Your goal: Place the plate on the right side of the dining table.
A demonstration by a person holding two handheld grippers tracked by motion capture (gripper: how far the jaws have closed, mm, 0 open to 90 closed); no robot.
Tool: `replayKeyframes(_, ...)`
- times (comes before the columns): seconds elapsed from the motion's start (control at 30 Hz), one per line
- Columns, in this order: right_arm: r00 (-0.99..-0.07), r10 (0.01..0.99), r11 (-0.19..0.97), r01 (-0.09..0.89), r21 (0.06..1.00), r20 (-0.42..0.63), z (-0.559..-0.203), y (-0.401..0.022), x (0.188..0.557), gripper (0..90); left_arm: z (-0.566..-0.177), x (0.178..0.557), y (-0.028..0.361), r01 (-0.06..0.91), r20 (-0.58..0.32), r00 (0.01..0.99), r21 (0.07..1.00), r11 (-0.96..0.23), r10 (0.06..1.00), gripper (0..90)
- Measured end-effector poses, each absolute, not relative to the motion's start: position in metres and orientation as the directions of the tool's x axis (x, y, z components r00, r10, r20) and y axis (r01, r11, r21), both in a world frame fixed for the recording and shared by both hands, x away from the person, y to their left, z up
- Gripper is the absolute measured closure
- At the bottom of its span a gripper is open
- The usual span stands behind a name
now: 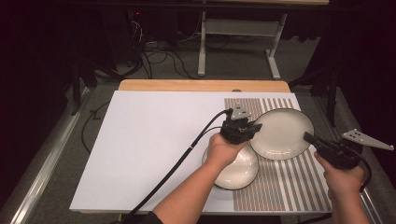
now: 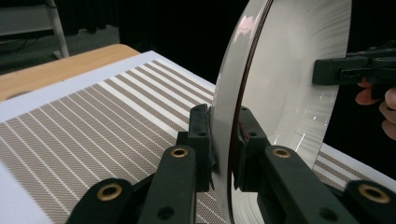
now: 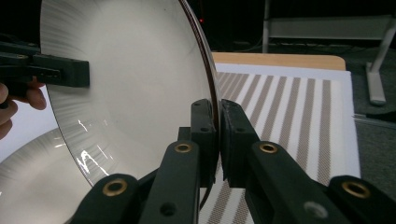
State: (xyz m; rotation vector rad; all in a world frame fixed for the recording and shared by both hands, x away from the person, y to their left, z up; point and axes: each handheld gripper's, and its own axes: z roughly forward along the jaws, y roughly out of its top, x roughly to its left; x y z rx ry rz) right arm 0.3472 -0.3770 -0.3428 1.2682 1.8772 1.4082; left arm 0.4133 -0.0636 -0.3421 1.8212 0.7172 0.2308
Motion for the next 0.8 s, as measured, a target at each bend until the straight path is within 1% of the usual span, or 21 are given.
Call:
replayKeyframes(0.4, -0.41, 0.896, 0.035, 0.449, 0.893, 0.171, -0.364, -0.393, 0.352, 87.6, -0.366, 0.431, -0.087, 0.4, -0.186, 0.783, 0.881, -0.252, 0.593, 77.9)
replayKeyframes(0.6, -0.384, 0.906, 0.031, 0.479, 0.878, 0.177, -0.373, -0.395, 0.356, 87.6, -0.376, 0.439, -0.093, 0.422, -0.189, 0.773, 0.866, -0.268, 0.606, 77.6)
replayKeyframes(0.8, -0.376, 0.908, 0.033, 0.5, 0.865, 0.183, -0.379, -0.395, 0.361, 87.6, -0.381, 0.443, -0.094, 0.439, -0.192, 0.765, 0.853, -0.281, 0.614, 77.5)
